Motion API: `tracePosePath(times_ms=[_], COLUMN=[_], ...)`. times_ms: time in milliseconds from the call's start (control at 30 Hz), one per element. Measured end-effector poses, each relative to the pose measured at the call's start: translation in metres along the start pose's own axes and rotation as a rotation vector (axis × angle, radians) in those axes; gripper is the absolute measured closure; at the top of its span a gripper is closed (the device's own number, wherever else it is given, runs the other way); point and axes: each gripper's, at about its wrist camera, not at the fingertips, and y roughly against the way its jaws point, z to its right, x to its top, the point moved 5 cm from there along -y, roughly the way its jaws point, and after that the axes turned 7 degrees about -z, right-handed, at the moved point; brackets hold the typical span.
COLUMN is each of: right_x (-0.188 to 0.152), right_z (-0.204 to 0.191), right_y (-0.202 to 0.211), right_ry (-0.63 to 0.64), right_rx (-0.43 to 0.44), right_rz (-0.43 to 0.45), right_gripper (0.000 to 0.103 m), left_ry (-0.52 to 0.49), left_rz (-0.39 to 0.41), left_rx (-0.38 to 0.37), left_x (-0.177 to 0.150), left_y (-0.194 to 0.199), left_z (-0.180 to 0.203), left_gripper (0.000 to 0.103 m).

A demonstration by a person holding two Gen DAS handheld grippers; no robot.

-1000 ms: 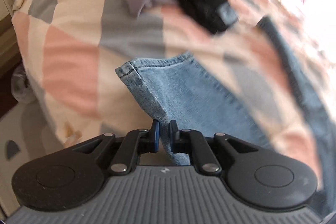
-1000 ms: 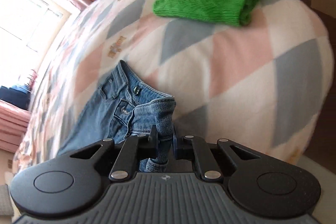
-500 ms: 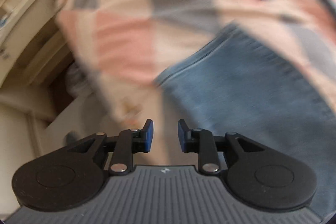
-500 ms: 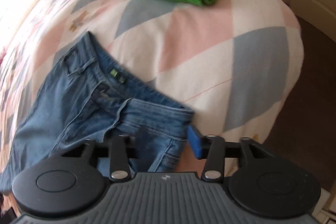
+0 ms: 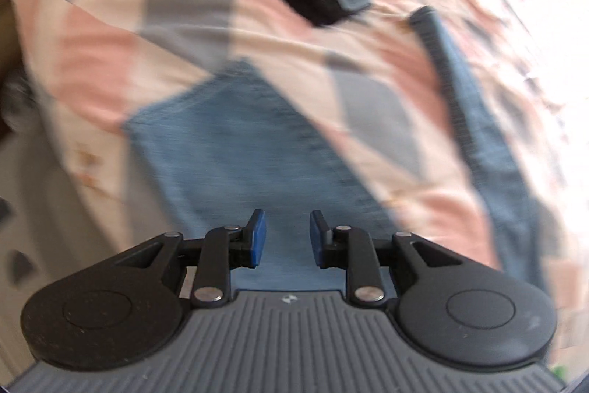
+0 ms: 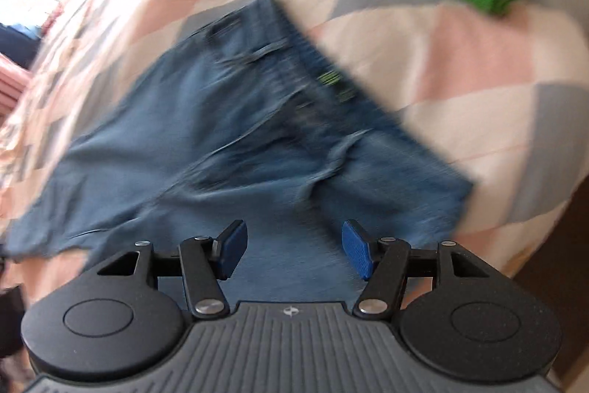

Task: Fold clothes
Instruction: 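Release the jeans and regrasp the other leg hem with the left gripper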

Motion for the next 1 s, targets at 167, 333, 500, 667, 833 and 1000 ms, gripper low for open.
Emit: tracePosePath(times_ms=[167, 333, 500, 667, 833, 1000], right_x=[-0.01, -0.02, -0.025, -0.038, -0.05, -0.058], right_z=[-0.056, -0.113, -0.164, -0.202, -0.221, -0.236], right_y=[-0.016, -0.032, -0.047, -0.058, -0.067, -0.087], right_ry=[0.036, 0.073, 0.057, 0.044, 0.014, -0.008], right_rx=[0.069, 0.137, 0.124, 0.093, 0.051, -0.001], right_rz=[-0.054, -0.108, -0.134, -0.173, -0.217, -0.274], right_gripper=[0.043, 0.042, 0.04, 0.035, 0.031, 0.031], left_ry=[0.015, -0.089, -0.18, 0.02, 0.103, 0.018], left_rz=[-0.044, -0.079, -0.116, -0.127, -0.077, -0.086], left_rx=[-0.134, -0.218, -0.369, -0.461, -0.475, -0.451], left_x=[0.035, 0.086, 0.131, 0.185, 0.235, 0.256], left_y=[-0.023, -0.061, -0.121, -0.194, -0.239, -0.27], left_z=[0.039, 0.092, 0.154, 0.171, 0.173, 0.186], left_gripper=[0.082, 0.088, 0.089, 0.086, 0.086, 0.079])
